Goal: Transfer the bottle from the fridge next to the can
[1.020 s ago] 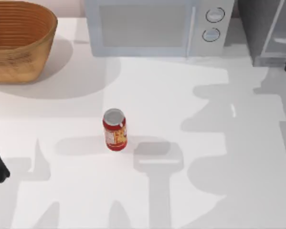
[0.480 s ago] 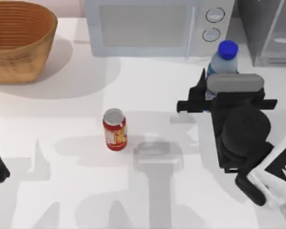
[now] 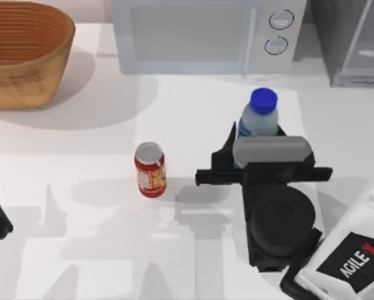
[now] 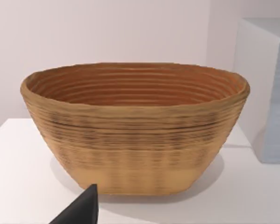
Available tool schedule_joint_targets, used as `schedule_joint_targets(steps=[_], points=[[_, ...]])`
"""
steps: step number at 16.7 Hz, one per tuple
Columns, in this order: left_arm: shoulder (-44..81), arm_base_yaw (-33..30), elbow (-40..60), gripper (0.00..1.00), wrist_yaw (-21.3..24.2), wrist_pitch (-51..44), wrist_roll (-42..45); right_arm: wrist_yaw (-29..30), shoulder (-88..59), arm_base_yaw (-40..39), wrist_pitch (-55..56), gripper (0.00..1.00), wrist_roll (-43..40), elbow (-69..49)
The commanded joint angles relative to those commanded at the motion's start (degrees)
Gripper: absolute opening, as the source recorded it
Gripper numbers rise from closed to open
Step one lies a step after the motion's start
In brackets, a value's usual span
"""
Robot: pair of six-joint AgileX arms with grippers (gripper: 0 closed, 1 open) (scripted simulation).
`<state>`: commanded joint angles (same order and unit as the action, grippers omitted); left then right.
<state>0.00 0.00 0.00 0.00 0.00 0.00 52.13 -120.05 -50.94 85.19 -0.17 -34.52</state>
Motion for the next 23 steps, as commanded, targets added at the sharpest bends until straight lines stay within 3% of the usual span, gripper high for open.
schedule_joint_targets(steps=[9,22,23], points=[[0.0,0.0,0.0,1.0,0.0,0.0,0.0,0.0,0.0,0.0,0.0,0.0,0.0,0.0],[0.0,0.0,0.0,1.0,0.0,0.0,0.0,0.0,0.0,0.0,0.0,0.98,0.0,0.0],[0.0,0.0,0.0,1.0,0.0,0.0,0.0,0.0,0.0,0.0,0.0,1.0,0.0,0.0]])
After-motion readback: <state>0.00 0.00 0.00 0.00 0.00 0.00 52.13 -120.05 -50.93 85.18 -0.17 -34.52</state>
